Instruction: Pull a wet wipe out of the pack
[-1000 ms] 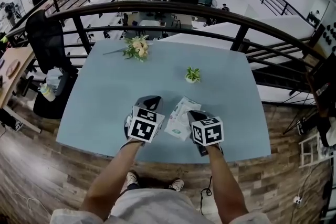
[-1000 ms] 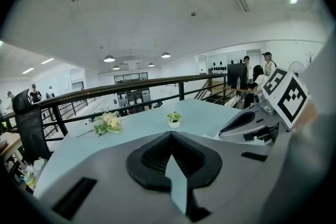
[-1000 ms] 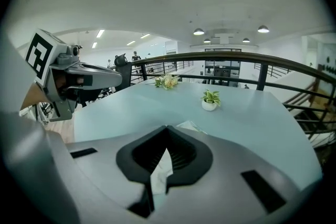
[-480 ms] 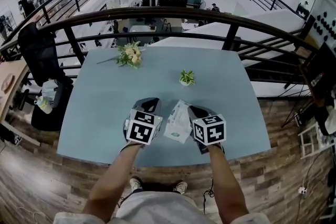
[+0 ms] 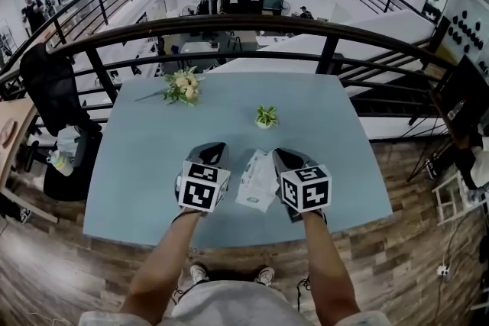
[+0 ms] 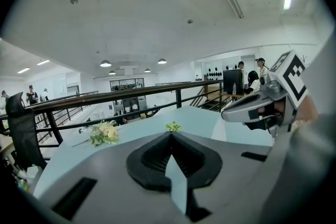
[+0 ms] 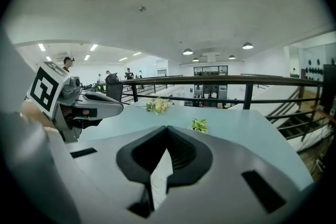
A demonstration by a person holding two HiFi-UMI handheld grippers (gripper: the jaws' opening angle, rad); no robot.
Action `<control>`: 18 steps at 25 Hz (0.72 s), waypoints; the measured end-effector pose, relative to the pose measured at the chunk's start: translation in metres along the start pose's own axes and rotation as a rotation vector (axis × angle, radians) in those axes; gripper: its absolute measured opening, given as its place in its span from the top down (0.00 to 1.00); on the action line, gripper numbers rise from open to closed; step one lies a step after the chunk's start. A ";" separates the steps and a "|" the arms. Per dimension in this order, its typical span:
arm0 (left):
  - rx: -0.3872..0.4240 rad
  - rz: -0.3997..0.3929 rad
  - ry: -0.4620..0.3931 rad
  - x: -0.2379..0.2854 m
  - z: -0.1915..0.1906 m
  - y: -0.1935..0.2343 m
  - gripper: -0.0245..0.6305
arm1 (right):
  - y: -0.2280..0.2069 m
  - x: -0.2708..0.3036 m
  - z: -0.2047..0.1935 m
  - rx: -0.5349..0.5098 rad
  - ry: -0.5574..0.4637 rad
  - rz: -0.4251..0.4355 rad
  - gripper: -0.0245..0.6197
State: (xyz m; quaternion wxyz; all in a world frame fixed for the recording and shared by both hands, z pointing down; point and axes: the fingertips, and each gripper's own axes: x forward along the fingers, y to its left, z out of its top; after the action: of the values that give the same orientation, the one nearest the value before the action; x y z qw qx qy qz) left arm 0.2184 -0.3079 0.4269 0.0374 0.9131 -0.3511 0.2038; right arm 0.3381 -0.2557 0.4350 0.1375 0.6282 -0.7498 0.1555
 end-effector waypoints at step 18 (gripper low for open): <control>-0.006 0.044 -0.046 -0.016 0.021 0.029 0.97 | 0.000 -0.017 0.060 -0.029 -0.136 -0.052 0.95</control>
State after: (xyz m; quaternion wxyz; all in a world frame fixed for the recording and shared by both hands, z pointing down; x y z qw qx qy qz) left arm 0.1956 -0.3238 0.3992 0.0278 0.9096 -0.3724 0.1823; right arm 0.3401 -0.2652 0.3733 0.0992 0.6546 -0.7430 0.0979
